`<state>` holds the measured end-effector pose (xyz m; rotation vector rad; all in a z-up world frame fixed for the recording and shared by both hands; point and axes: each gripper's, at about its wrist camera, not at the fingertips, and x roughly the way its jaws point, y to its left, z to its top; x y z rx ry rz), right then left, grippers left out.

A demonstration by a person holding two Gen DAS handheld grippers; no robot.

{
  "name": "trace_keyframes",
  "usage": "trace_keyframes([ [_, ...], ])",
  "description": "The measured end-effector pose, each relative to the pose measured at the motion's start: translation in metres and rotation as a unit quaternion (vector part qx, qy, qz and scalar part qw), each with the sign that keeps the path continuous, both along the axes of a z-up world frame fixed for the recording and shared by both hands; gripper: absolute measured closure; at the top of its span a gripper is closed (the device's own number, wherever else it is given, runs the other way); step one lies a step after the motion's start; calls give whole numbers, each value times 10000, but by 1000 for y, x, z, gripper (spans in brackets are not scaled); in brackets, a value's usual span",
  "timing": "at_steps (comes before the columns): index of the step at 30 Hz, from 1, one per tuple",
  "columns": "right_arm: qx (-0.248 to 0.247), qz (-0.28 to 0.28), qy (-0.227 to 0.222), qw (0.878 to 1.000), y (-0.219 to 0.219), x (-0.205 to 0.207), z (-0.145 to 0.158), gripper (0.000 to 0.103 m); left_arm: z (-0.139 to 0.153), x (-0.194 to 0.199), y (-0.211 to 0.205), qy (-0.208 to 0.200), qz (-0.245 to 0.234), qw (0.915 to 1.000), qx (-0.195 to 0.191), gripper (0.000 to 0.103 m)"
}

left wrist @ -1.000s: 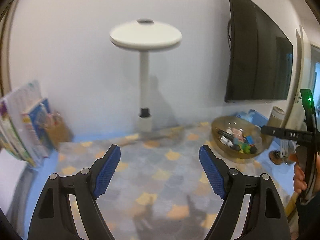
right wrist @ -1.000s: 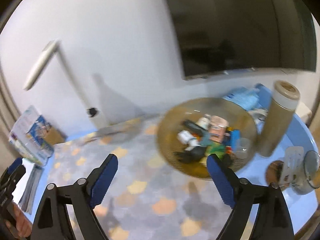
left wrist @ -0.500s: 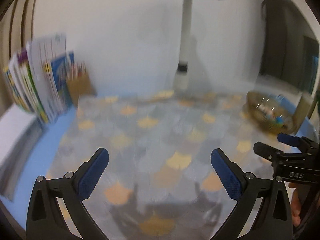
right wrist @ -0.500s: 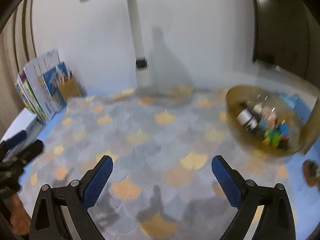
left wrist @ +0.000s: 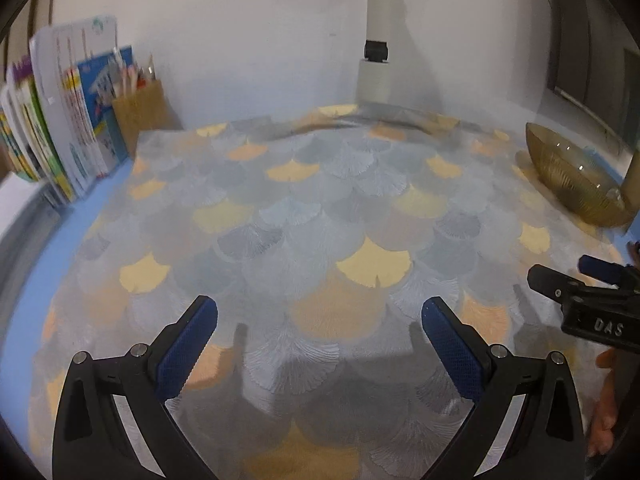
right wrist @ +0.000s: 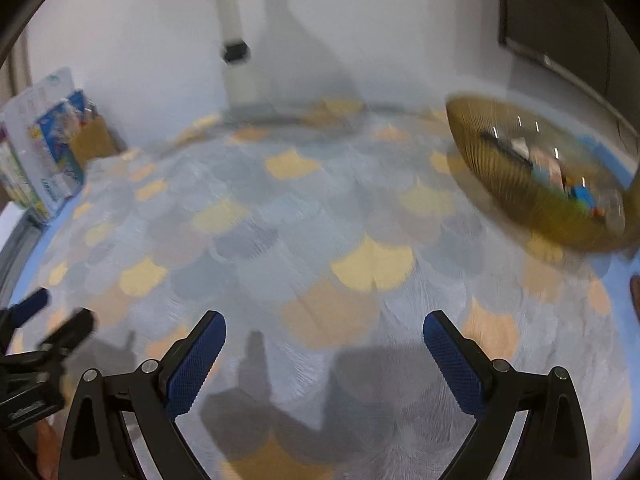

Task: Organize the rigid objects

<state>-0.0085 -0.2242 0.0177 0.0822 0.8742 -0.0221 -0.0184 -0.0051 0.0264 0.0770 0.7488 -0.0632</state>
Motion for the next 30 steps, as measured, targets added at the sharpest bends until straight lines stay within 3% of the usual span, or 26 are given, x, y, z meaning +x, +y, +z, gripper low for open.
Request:
trace_keyframes([
  [5, -341, -14, -91, 9994, 9, -3, 0, 4, -2, -3, -21, 28, -284, 9984, 480, 1],
  [10, -985, 162, -285, 9946, 31, -10, 3, 4, -3, 0, -23, 106, -331, 9980, 537, 1],
  [19, -685, 114, -173, 9974, 22, -6, 1, 4, -5, 4, -23, 193, -290, 9976, 597, 1],
  [30, -725, 140, -146, 9972, 25, -6, 2, 4, -5, 5, -22, 191, -287, 9978, 569, 1],
])
